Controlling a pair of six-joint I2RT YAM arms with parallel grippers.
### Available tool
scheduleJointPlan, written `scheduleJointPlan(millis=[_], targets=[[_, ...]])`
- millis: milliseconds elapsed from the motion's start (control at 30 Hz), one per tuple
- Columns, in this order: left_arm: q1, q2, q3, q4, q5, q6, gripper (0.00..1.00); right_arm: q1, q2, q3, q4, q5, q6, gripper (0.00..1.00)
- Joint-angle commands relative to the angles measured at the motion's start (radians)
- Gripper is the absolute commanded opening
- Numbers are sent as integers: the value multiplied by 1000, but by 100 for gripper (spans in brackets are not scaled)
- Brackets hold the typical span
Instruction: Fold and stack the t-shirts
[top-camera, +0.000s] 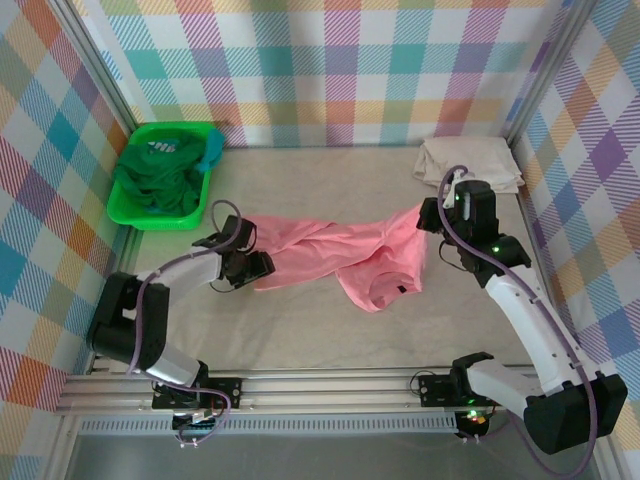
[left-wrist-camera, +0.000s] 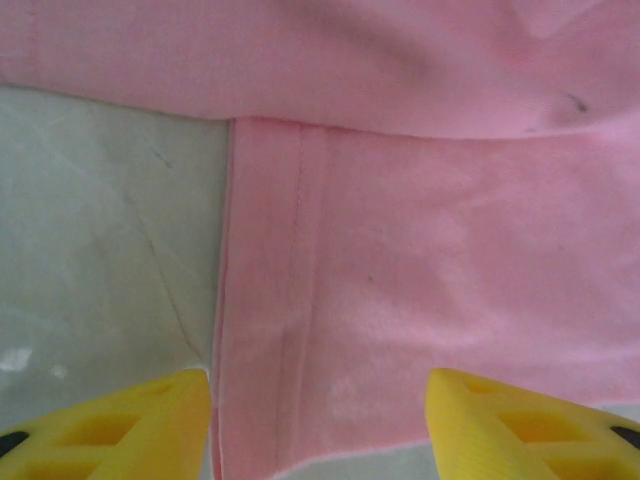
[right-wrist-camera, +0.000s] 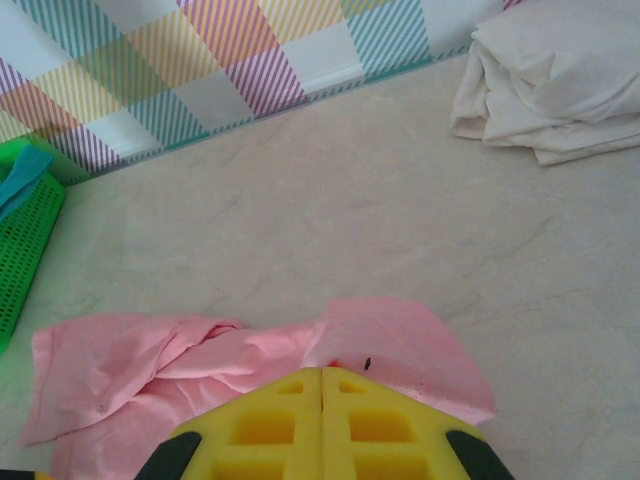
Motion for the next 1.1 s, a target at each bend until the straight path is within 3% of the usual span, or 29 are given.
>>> scheduleJointPlan(millis=[0, 133, 300, 433, 567, 667, 800, 1067], targets=[[-10, 20, 19, 33, 3, -3, 59, -3, -28, -15, 28, -5, 15, 0], [-54, 59, 33, -2, -16, -12, 58, -4, -30, -18, 28, -2, 16, 0], [-87, 40, -13, 3, -50, -50, 44, -4, -25, -18, 29, -8, 22, 0], [-87, 46, -15, 26, -81, -34, 17, -3, -23, -18, 29, -9, 32, 0], [-81, 41, -14, 74, -60, -33, 0, -4, -26, -11, 0, -27, 41, 0], [-62, -5, -6, 83, -25, -26, 0, -6, -69, -40, -10, 2, 41, 0], [-48, -161, -1, 27, -85, -6, 0, -21, -129, -72, -14, 8, 45, 0], [-23, -515, 36, -134, -182, 34, 0, -21, -227, -64, 22, -103, -18, 0]])
